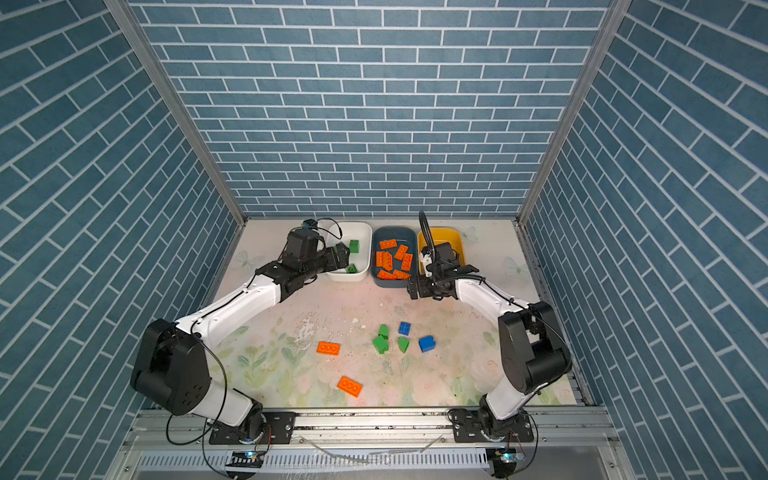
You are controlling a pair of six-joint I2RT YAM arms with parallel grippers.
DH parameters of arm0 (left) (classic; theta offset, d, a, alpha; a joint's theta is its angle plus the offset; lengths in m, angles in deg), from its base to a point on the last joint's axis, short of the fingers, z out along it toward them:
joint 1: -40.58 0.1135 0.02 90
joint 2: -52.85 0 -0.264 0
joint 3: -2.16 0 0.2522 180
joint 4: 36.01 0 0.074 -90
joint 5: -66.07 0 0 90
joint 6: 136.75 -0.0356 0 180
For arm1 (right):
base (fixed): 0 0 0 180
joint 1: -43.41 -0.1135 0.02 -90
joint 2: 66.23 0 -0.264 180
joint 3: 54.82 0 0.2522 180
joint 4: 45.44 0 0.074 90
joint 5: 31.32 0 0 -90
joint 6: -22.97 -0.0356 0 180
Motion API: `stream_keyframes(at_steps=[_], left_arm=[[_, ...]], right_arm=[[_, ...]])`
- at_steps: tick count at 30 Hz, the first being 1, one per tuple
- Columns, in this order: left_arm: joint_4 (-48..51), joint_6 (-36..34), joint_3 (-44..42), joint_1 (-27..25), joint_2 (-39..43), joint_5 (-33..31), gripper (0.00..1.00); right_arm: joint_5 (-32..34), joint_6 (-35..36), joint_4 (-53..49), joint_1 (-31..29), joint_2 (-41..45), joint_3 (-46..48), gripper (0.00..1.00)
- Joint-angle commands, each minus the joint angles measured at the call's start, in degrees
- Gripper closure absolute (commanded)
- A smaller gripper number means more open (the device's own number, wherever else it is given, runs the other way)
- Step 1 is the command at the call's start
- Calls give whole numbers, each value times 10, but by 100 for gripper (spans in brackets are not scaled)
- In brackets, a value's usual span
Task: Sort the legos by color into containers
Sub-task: 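Return the right gripper to the pile and grasp a blue brick, then drop the blue brick into the yellow tub with the right gripper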
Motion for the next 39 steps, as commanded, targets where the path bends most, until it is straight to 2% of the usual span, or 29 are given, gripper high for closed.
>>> stream_keyframes(at_steps=[1,4,9,15,22,31,34,39], left_arm=[[9,-11,-3,0,-8,-11,1],[4,-11,-5,-1,-11,-12,1],[-5,-5,-13,-1,-14,-19,1],[1,-11,-10,-1,-17,-16,1],[2,-10,-10,-1,-18,-14,1],[3,-12,2,0,-33,11,1],[-1,-11,2,-2,-35,10,1],[2,-14,8,-1,-39,13,1]], right_arm=[[-45,-21,-43,-25,2,25,3],[-41,-39,-59,-52,5,38,7],[-16,-86,-62,-78,2,58,21],[26,-111,-70,-111,-21,57,30],[44,-113,-78,-144,-53,46,40],[103,-109,-107,-156,-64,34,64],[118,-96,-110,-157,-46,32,72],[152,-72,-57,-136,22,38,76]])
